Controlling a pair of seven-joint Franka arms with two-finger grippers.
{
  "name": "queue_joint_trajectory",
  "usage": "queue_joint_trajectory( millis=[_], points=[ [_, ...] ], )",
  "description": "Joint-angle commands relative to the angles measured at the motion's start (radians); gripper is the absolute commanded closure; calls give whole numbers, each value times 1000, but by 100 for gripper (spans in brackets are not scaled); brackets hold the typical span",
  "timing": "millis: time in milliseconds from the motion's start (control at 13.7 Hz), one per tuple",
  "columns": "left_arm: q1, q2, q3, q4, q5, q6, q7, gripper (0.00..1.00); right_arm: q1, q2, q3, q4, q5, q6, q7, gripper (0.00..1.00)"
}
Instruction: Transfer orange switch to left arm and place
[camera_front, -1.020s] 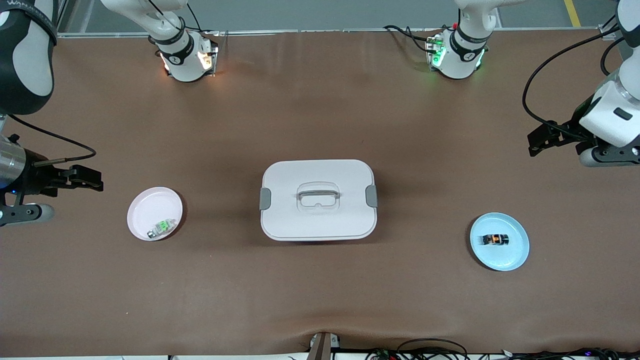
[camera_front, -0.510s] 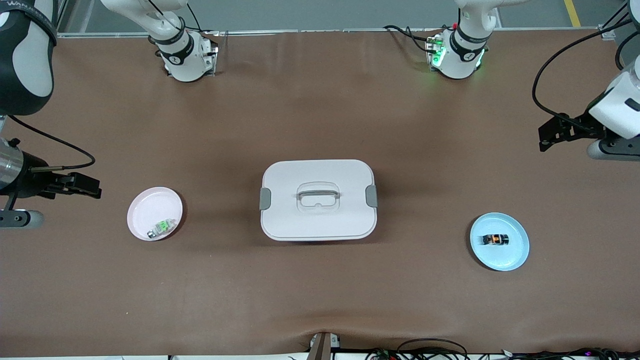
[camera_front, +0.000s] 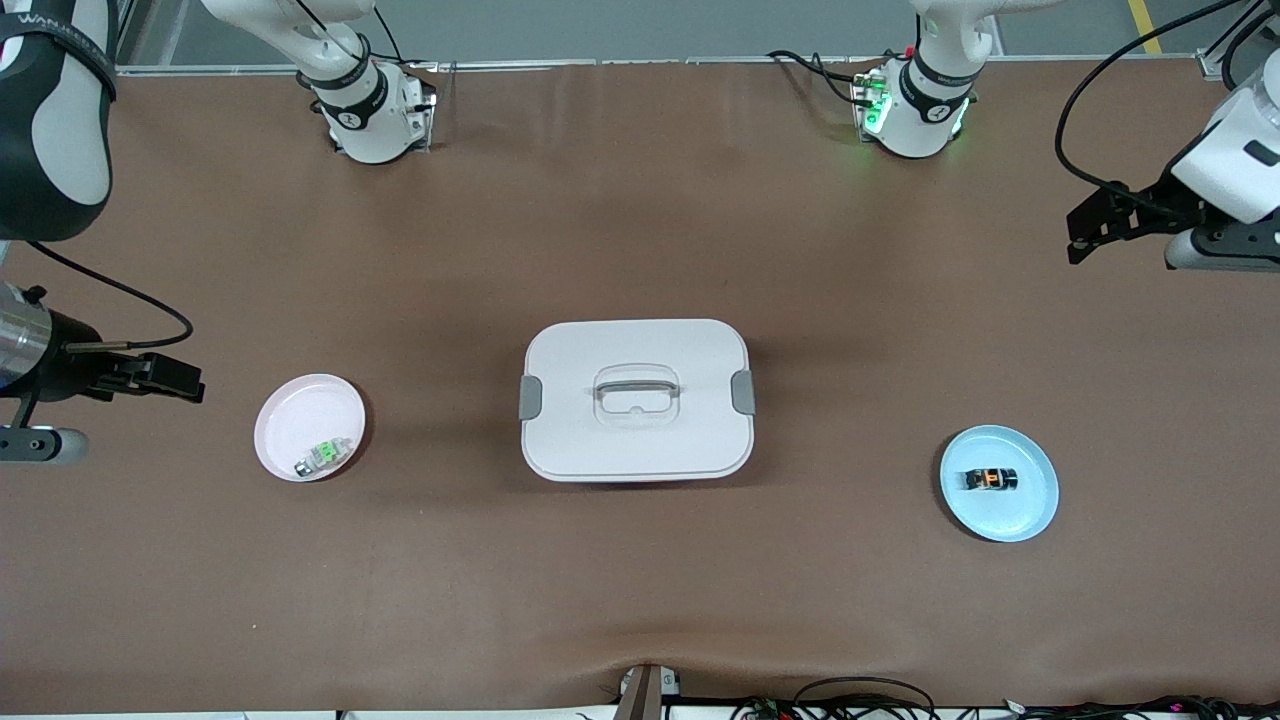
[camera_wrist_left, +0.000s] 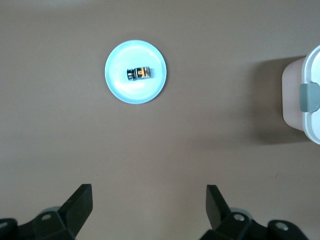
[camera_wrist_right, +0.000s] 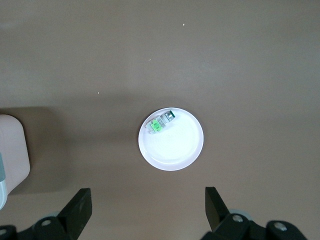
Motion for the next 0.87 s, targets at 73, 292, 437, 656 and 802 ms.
queue_joint_trajectory(
  millis=[73, 292, 437, 656, 802],
  points=[
    [-38, -62, 20, -47, -5, -31, -11, 0, -46, -91, 11, -10, -7, -72, -19, 0],
    [-39, -79, 20, -48, 0, -62, -8, 0, -43, -120, 11, -10, -19, -131, -16, 0],
    [-39, -102, 20, -56, 0, -70, -2, 0, -42, -131, 17, -10, -15, -140, -7, 0],
    [-33, -115, 15, -63, 0, -65, 5, 0, -45, -156, 14, -16, 1, -159, -4, 0],
    [-33, -115, 9, -65, 0, -55, 5, 0, -40, -159, 17, -16, -1, -159, 13, 0]
  ],
)
